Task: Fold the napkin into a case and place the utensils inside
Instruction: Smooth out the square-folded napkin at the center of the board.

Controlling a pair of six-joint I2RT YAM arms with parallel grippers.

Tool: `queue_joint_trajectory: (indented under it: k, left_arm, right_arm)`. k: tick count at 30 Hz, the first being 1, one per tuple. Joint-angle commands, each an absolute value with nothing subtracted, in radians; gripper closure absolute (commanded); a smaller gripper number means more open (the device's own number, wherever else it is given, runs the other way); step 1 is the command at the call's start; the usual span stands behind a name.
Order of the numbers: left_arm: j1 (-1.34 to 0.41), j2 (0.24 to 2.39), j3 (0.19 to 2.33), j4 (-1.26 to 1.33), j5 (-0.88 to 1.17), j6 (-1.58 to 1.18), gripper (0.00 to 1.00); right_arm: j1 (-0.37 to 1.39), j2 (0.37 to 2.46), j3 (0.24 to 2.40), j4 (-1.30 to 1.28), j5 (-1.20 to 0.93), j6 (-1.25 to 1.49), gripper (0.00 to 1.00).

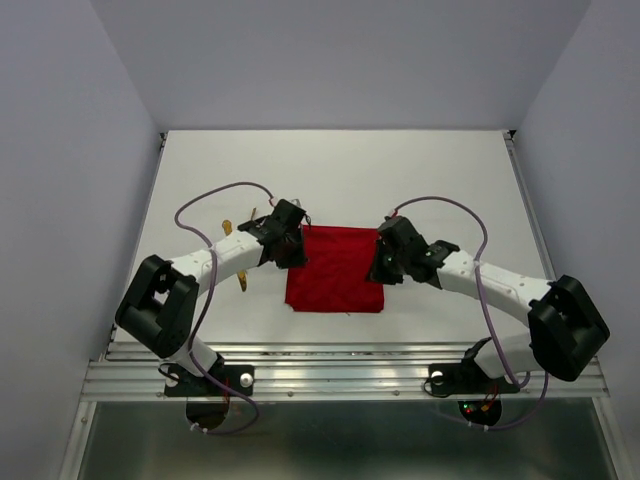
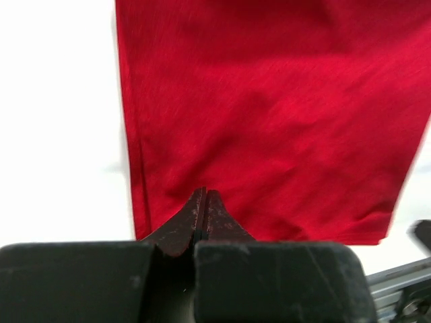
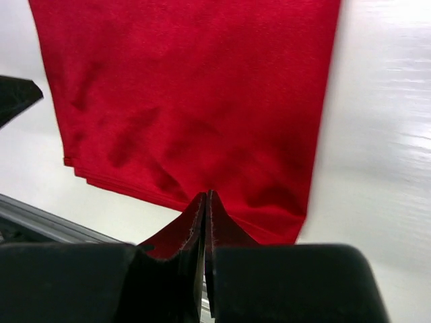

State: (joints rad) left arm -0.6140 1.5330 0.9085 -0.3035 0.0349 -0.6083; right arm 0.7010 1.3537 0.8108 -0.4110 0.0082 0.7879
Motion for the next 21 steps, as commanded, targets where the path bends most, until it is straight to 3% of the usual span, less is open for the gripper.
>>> queue_joint_trajectory:
  k: [1,11,21]
  left_arm:
    - [-0.614,1.502,0.982,-0.357,-0.031,-0.575,1.00]
    - [-0.614,1.454,0.870,-0.321,-0.009,-0.607,1.00]
    - [-0.614,1.457,0.874,-0.318,-0.005,-0.609,1.00]
  right_arm:
    - [0.706,1.390,0.780,-0.325,-0.113,0.828,0.96]
    - [0.715,1.384,0.618,-0.313,-0.098,0.845,0.96]
    - [0.724,1.286,0.680,-0.403,-0.034,0.827,0.95]
